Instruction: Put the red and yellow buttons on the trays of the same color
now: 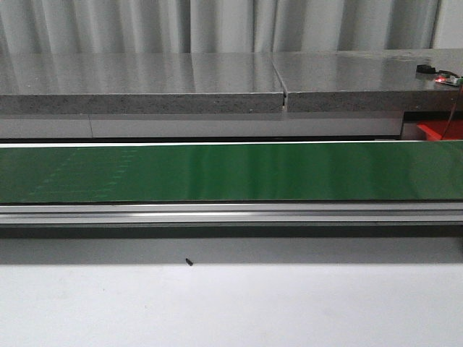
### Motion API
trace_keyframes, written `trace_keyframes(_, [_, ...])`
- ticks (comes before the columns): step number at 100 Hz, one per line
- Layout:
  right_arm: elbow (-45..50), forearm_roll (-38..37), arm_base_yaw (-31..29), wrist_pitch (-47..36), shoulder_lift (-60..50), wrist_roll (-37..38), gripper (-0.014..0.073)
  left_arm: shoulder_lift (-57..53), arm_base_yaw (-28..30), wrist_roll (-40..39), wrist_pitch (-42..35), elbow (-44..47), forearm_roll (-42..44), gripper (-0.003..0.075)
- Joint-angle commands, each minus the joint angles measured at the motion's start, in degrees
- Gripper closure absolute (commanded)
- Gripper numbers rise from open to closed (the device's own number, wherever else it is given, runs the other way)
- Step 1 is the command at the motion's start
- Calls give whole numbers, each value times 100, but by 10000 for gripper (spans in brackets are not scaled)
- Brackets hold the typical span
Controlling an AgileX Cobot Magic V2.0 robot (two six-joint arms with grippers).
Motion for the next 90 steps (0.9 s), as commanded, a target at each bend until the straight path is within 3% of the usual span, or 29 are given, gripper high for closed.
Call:
trace_keyframes(1, [210,172,162,-594,-567,-54,652,41,-47,-45,-367,-140,-19,739])
trace_keyframes(16, [887,172,465,-987,-1099,0,652,41,-47,-45,-367,-140,-19,739])
trace_keyframes(54, [1903,207,480,-773,-2165,248,652,41,-47,-45,-367,-140,-19,739])
trace_keyframes(63, [2021,-353,480,-682,-2416,1327,652,41,-47,-45,-367,-140,-19,739])
trace_keyframes(80, [2207,-2698,480,-422,-2948,4003,652,41,-47,-45,-367,-140,-19,739])
trace_keyframes(90, [2431,-3440,480,-392,-3267,4831,652,41,-47,-45,-367,-140,-19,739])
